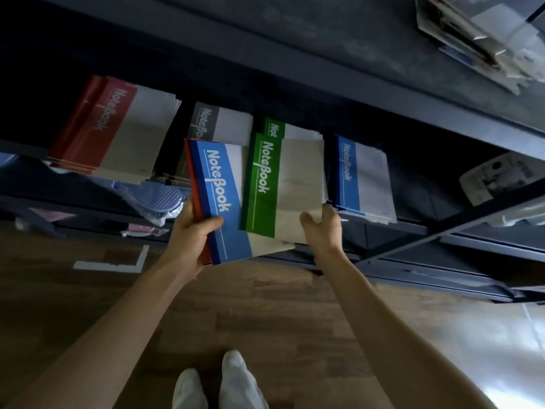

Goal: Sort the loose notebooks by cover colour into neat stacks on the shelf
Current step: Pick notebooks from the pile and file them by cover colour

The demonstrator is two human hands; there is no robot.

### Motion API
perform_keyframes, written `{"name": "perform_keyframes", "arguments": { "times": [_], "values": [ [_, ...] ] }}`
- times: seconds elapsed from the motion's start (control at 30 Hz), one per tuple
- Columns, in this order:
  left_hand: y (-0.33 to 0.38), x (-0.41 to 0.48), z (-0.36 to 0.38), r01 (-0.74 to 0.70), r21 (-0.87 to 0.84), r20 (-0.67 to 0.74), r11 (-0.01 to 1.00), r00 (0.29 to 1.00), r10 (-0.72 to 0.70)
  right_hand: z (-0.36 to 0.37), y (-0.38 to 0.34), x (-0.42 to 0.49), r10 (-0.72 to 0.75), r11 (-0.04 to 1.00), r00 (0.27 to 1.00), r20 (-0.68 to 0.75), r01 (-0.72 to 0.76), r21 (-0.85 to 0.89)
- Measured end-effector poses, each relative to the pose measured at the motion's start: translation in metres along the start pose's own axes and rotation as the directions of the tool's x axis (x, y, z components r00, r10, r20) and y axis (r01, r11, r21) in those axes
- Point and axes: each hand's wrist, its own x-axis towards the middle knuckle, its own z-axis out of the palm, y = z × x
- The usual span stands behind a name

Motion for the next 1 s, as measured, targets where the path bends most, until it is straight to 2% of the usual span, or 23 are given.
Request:
{"name": "perform_keyframes", "arguments": {
  "times": [0.17,0.3,0.47,0.63,0.7,0.73,0.8,0.87,0.9,0.93,0.97,1.0],
  "values": [
    [0.004,0.022,0.001,-0.056,0.024,-0.021,0.998,0.998,0.056,-0.009,-0.008,0.057,-0.015,0.998,0.996,-0.088,0.010,-0.057],
    [0.002,0.032,-0.006,-0.077,0.013,-0.105,0.997,0.991,0.078,-0.002,-0.009,0.088,0.010,0.987,0.991,-0.132,-0.031,-0.158],
    [-0.003,0.038,-0.013,-0.070,-0.062,-0.146,0.996,0.987,0.061,0.008,-0.015,0.107,-0.147,0.963,0.981,-0.130,0.112,-0.245],
    [-0.006,0.036,-0.005,-0.121,-0.024,-0.160,0.992,0.980,0.116,0.017,-0.012,0.108,-0.175,0.856,0.984,-0.043,0.131,-0.500],
    [-0.007,0.035,0.000,-0.135,-0.020,-0.149,0.991,0.980,0.130,0.014,-0.012,0.104,-0.262,0.799,0.965,-0.027,0.201,-0.567],
    [-0.007,0.034,0.004,-0.140,-0.013,-0.142,0.990,0.980,0.137,0.012,-0.016,0.101,-0.305,0.794,0.952,0.000,0.254,-0.553],
    [-0.007,0.033,0.014,-0.152,0.005,-0.106,0.988,0.983,0.152,0.008,-0.022,0.092,-0.299,0.827,0.946,0.126,0.323,-0.460],
    [-0.008,0.032,0.025,-0.149,0.011,-0.078,0.989,0.986,0.149,-0.002,-0.026,0.077,-0.182,0.792,0.923,0.339,0.342,-0.506],
    [-0.009,0.032,0.031,-0.150,0.020,-0.074,0.989,0.986,0.151,-0.008,-0.026,0.067,-0.094,0.831,0.905,0.414,0.301,-0.468],
    [-0.011,0.032,0.037,-0.154,0.029,-0.072,0.988,0.985,0.155,-0.011,-0.025,0.060,-0.046,0.873,0.900,0.434,0.248,-0.421],
    [-0.013,0.032,0.044,-0.159,0.034,-0.069,0.987,0.984,0.161,-0.014,-0.022,0.058,-0.058,0.882,0.876,0.478,0.270,-0.387],
    [-0.015,0.033,0.050,-0.168,0.039,-0.065,0.985,0.983,0.170,-0.018,-0.018,0.054,-0.061,0.906,0.894,0.445,0.236,-0.351]
  ]
}}
